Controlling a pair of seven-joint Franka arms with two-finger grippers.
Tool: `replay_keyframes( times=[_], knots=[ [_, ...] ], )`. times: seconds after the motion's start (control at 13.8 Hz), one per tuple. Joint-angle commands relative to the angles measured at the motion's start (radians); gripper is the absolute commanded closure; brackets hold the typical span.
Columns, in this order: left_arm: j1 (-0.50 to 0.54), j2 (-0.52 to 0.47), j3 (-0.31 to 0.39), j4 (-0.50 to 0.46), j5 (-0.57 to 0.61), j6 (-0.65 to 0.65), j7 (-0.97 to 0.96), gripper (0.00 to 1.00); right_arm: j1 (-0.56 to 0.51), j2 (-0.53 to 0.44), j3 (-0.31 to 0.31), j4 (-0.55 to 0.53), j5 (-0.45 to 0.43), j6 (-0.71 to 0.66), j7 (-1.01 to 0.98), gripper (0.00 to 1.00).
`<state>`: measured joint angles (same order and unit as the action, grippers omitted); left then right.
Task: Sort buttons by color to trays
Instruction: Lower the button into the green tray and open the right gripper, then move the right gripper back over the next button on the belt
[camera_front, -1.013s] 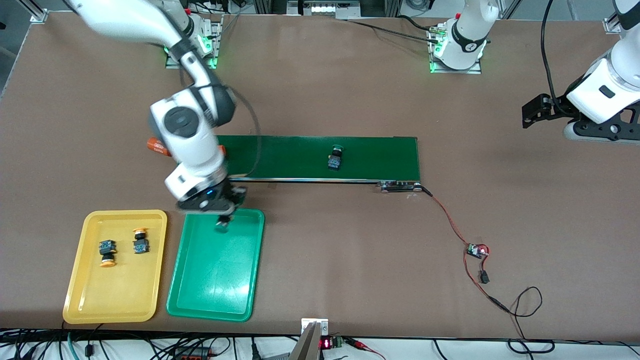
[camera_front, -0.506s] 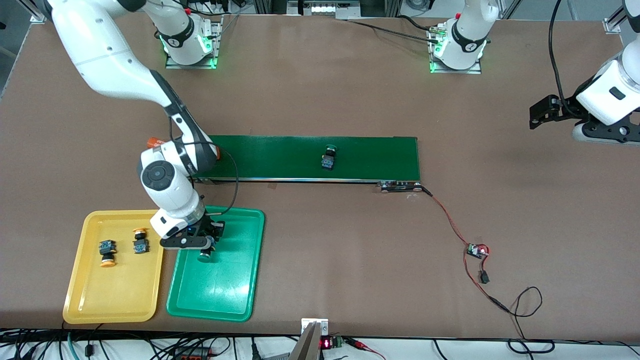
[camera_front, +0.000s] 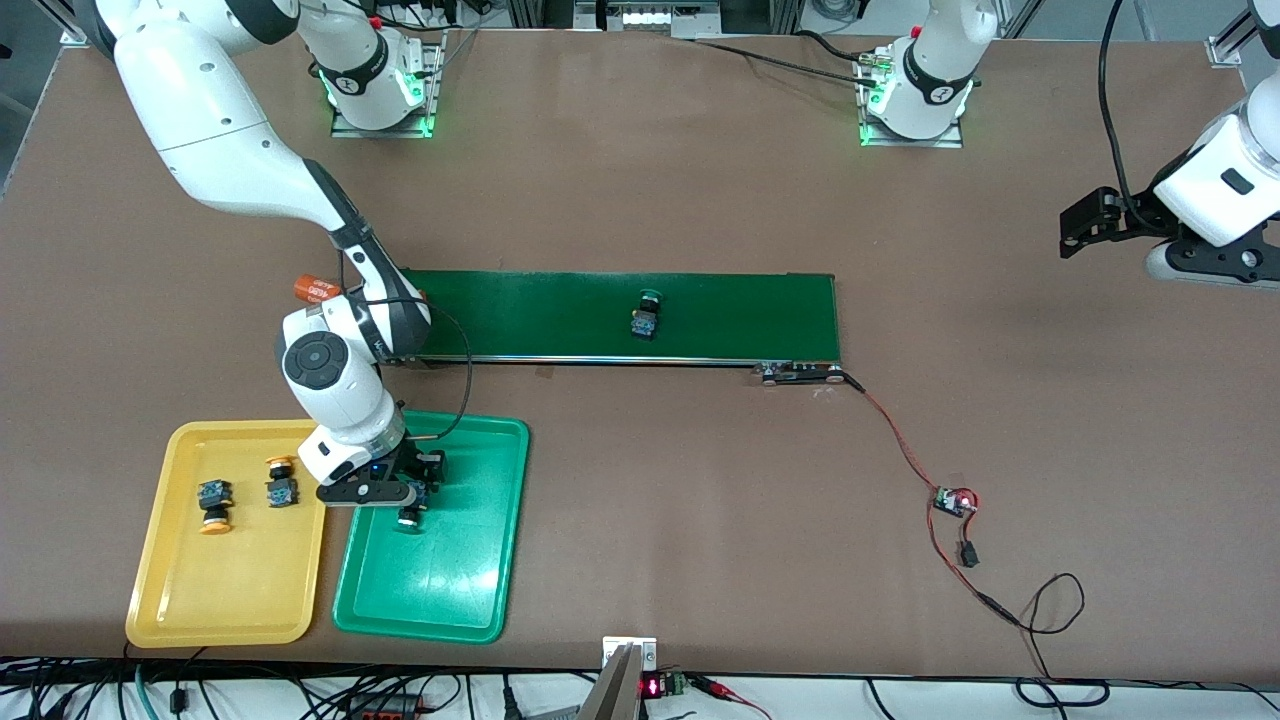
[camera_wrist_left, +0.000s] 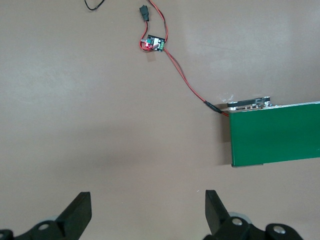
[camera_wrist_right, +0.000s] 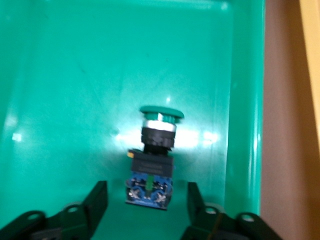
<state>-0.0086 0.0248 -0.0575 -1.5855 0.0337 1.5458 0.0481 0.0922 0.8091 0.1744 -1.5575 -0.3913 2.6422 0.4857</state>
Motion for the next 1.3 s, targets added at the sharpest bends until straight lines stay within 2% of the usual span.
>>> replay_keyframes(
  times=[0.0,0.14,0.43,0.51,0.58,0.94,1.08,1.23],
  knots=[
    [-0.005,0.023,-0.007,0.041,0.023,-0.013,0.018,0.0,0.035,-0.108,-0.009,-0.03,0.002,-0.097,0.001,0.0],
    [-0.007,0.023,-0.008,0.041,0.023,-0.013,0.018,0.0,0.064,-0.18,-0.006,-0.081,0.008,-0.151,0.045,0.0],
    [-0.011,0.023,-0.022,0.041,0.037,-0.016,0.027,0.0,0.138,-0.329,0.01,-0.258,0.094,-0.16,0.172,0.0],
    [-0.011,0.023,-0.022,0.041,0.037,-0.016,0.027,0.0,0.15,-0.362,0.023,-0.292,0.101,-0.188,0.235,0.0],
    [-0.01,0.023,-0.022,0.042,0.037,-0.016,0.027,0.0,0.152,-0.392,0.066,-0.317,0.104,-0.23,0.316,0.0],
    [-0.01,0.023,-0.022,0.042,0.037,-0.016,0.027,0.0,0.149,-0.439,0.216,-0.325,0.106,-0.386,0.552,0.0],
    [-0.008,0.023,-0.021,0.041,0.037,-0.016,0.027,0.0,0.155,-0.433,0.252,-0.325,0.103,-0.395,0.635,0.0],
    [-0.008,0.023,-0.021,0.041,0.037,-0.016,0.029,0.0,0.167,-0.423,0.258,-0.325,0.1,-0.392,0.63,0.0]
  ],
)
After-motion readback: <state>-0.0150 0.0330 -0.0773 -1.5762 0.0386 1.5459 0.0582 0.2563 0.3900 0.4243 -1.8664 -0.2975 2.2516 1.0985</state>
